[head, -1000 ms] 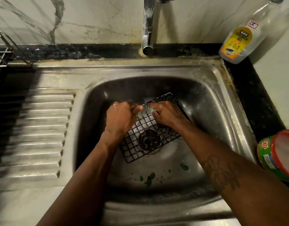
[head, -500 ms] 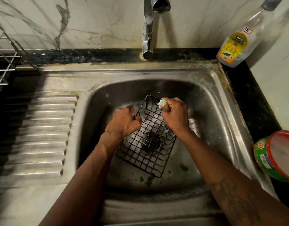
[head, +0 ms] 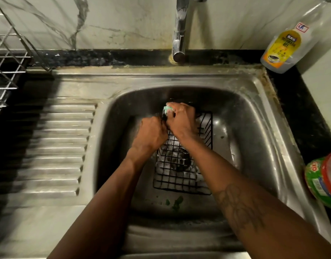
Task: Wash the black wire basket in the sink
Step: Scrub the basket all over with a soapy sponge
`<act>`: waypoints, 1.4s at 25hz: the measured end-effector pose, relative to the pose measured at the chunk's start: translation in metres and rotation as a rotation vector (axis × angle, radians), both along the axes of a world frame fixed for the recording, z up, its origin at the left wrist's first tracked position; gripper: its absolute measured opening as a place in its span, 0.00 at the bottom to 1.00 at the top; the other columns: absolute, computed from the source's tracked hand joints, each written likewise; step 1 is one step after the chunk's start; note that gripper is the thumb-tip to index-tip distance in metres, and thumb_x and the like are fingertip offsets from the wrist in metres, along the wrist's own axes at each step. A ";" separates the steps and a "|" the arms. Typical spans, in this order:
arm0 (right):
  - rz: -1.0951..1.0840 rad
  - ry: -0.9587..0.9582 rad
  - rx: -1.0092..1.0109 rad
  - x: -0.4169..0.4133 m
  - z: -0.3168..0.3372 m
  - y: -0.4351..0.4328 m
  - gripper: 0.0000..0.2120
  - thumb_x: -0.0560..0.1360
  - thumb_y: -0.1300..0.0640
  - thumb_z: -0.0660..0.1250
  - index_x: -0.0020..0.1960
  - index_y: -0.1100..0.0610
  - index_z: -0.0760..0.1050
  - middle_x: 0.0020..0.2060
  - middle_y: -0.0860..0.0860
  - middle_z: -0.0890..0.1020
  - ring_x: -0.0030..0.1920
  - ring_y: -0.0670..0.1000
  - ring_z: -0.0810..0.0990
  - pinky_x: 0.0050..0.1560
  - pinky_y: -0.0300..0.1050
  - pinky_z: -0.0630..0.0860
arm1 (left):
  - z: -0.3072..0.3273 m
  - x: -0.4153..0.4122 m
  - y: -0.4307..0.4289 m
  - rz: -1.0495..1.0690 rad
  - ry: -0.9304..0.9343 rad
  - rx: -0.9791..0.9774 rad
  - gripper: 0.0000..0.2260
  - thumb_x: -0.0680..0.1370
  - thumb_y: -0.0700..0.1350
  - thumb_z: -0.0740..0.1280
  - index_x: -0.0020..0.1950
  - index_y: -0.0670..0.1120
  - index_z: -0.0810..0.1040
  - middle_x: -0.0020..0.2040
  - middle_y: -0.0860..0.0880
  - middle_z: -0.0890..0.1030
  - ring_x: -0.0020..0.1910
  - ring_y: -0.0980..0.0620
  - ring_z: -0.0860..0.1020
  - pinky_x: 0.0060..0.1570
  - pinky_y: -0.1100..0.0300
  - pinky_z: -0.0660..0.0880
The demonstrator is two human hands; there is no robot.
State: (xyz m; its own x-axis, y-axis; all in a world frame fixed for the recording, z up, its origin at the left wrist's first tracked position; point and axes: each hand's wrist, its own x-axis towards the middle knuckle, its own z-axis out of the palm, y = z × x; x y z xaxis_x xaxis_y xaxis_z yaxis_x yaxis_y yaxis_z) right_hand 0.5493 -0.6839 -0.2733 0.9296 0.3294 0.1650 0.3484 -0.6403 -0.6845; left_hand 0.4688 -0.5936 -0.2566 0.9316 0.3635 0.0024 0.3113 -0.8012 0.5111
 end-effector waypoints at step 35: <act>0.254 -0.260 -0.414 0.009 0.015 -0.006 0.09 0.74 0.68 0.67 0.50 0.61 0.83 0.43 0.58 0.82 0.44 0.60 0.82 0.41 0.46 0.76 | -0.020 -0.006 0.001 0.155 0.083 0.035 0.12 0.75 0.36 0.62 0.32 0.45 0.72 0.26 0.52 0.73 0.23 0.54 0.73 0.19 0.61 0.67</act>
